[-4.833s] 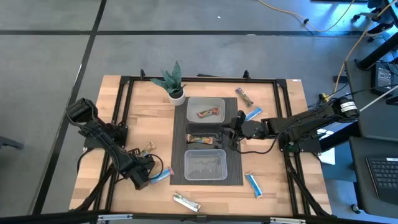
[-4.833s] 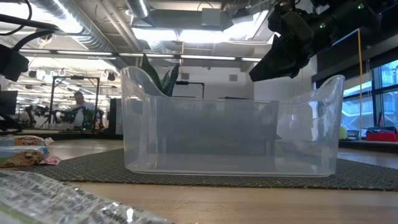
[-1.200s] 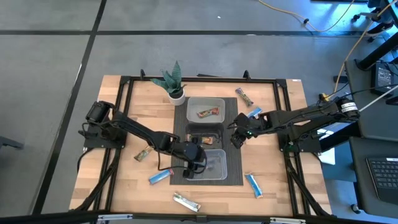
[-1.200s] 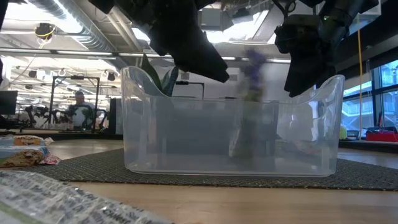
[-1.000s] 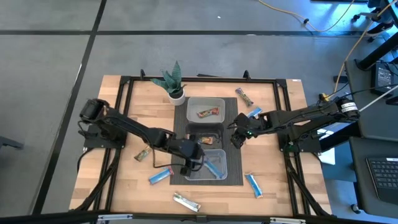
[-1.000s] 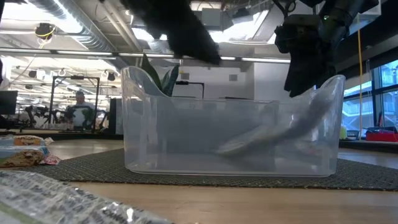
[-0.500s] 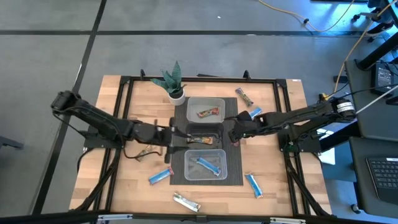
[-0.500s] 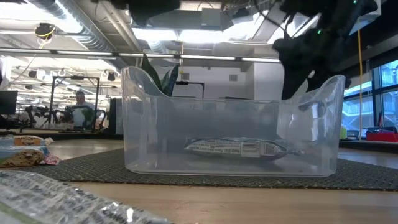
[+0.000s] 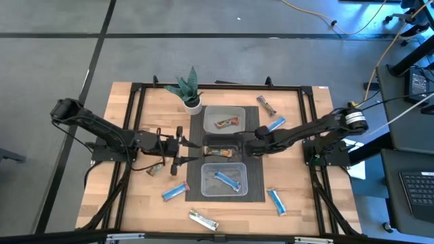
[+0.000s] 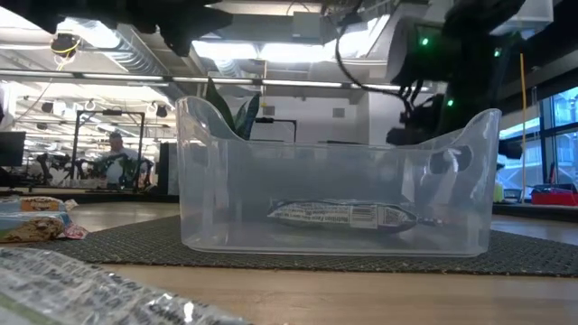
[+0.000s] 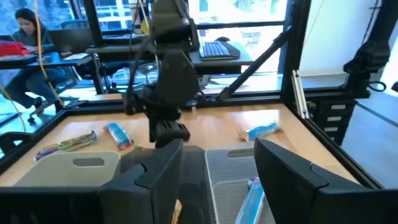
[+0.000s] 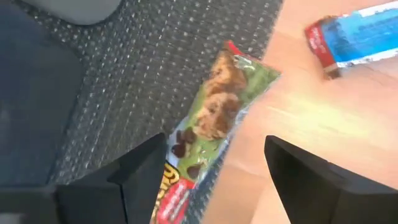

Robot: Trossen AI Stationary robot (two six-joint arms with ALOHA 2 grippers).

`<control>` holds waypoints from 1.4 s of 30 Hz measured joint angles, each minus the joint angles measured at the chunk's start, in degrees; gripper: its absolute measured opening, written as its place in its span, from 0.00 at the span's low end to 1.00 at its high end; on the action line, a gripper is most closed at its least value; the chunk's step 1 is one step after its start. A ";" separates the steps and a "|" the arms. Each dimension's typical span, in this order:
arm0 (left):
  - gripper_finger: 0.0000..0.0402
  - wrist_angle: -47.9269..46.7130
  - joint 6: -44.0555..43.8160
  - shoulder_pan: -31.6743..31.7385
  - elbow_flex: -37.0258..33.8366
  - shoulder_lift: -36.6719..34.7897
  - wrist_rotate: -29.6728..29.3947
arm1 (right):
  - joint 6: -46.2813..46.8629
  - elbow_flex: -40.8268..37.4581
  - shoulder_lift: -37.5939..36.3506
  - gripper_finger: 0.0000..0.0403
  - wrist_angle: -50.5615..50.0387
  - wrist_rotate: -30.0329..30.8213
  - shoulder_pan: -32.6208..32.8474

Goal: Pick and place Granola Bars by type
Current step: Put the red granola bar into the gray bin

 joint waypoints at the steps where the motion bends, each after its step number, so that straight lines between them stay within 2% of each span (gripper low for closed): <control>1: 0.48 -0.06 0.02 0.02 0.00 0.02 -0.02 | -0.03 0.00 0.98 0.68 1.26 0.38 0.00; 9: 0.47 -0.14 0.08 0.00 0.00 0.02 0.13 | -0.24 0.28 5.87 0.65 4.86 0.99 0.04; 19: 0.48 -0.64 0.10 0.00 0.00 0.02 0.13 | -1.48 0.22 6.13 0.40 4.50 1.02 0.02; 25: 0.47 -6.48 -4.66 0.08 0.08 0.01 -0.09 | -1.91 0.71 5.40 0.32 1.91 0.70 0.00; 29: 0.48 -12.96 -5.70 0.67 1.66 -0.46 -3.09 | -2.44 2.11 3.83 0.29 -2.25 0.40 0.04; 33: 0.48 -22.16 -12.20 0.81 1.97 -0.72 -5.31 | -3.79 4.10 2.65 0.28 -6.78 0.84 0.04; 37: 0.47 -34.73 -24.30 0.81 2.01 -0.47 -5.67 | -6.45 7.01 1.66 0.28 -10.54 2.53 0.04; 42: 0.48 -45.54 -36.65 0.76 1.99 1.64 -11.64 | -12.16 13.24 -0.09 0.28 -15.41 7.80 -0.07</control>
